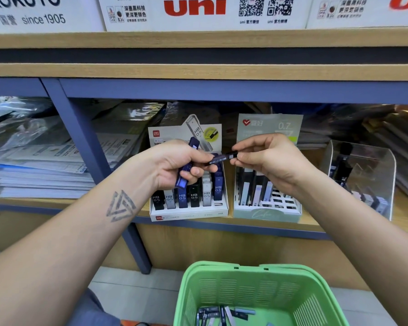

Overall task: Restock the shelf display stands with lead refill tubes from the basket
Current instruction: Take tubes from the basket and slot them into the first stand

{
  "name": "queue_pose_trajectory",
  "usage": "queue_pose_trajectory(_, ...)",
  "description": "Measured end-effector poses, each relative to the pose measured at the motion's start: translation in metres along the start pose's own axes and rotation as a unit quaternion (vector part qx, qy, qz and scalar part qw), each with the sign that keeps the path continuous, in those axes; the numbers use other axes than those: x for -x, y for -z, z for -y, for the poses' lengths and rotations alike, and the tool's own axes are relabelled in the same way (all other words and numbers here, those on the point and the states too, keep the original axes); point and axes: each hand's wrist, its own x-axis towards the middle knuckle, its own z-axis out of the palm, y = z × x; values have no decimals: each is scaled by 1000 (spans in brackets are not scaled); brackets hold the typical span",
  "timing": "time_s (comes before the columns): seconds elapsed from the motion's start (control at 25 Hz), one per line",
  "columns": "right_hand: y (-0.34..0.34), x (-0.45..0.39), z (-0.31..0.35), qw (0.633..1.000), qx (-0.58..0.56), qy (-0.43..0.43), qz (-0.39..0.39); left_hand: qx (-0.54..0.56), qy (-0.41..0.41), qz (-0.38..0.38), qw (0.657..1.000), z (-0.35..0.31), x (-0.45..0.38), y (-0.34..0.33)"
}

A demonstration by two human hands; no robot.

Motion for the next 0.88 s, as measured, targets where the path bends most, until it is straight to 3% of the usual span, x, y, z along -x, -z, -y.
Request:
queue_pose_trajectory(0.16, 8, 4, 2, 1000, 23, 19, 5, -12, -50, -52, 997, 1, -3, -4)
queue_pose_trajectory(0.44, 14, 5, 2, 999, 34, 35, -7, -61, -88, -71, 992, 0, -5, -13)
queue_pose_trajectory(0.6, 16, 5, 4, 999, -26, 26, -12, -59, -105, -71, 990, -1, -8, -26)
queue_pose_trajectory(0.88, 45, 8, 5, 997, -35, 55, -50, 0, -116, -45, 992, -3, -21, -60)
